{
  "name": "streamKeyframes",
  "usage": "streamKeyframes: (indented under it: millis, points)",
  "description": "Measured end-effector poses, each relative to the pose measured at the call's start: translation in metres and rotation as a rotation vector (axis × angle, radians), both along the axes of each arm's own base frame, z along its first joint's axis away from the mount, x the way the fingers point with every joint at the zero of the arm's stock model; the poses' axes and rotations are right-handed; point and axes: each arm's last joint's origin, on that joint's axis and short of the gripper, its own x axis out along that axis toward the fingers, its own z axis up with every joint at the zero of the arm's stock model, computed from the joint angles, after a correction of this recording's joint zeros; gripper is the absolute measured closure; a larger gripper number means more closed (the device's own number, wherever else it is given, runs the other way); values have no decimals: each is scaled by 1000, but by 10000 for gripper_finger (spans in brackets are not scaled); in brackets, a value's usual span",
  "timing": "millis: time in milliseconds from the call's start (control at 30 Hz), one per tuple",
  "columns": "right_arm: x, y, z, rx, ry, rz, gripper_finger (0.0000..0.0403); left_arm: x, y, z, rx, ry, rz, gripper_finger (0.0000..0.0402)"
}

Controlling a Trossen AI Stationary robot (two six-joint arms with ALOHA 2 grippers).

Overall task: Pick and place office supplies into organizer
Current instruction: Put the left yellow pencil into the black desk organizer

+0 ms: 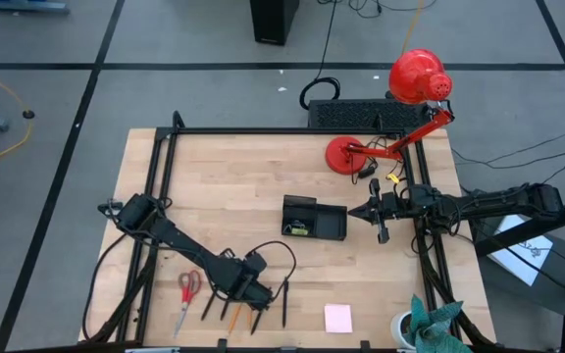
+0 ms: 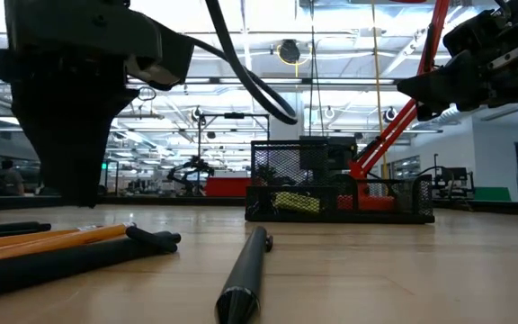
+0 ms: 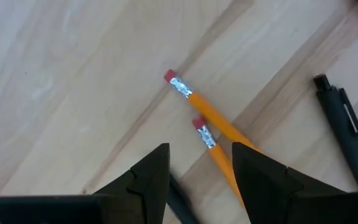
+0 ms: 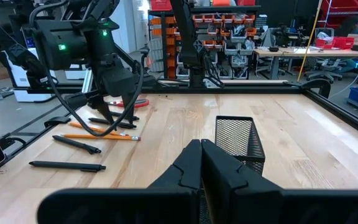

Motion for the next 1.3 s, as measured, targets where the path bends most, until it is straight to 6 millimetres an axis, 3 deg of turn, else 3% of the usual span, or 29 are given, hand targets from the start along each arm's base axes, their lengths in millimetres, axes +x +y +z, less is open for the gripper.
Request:
streamKeyframes:
  millis: [600, 1067, 1300]
  points:
    - [0, 0, -1, 1, 9, 0, 399, 6, -9, -26, -21, 34, -31, 222]
    - [0, 0, -1, 1, 10, 1, 399, 9, -9, -27, 0, -10, -74, 222]
    - [0, 0, -1, 8, 10, 1, 399, 19, 5, -26, -25, -13, -101, 222]
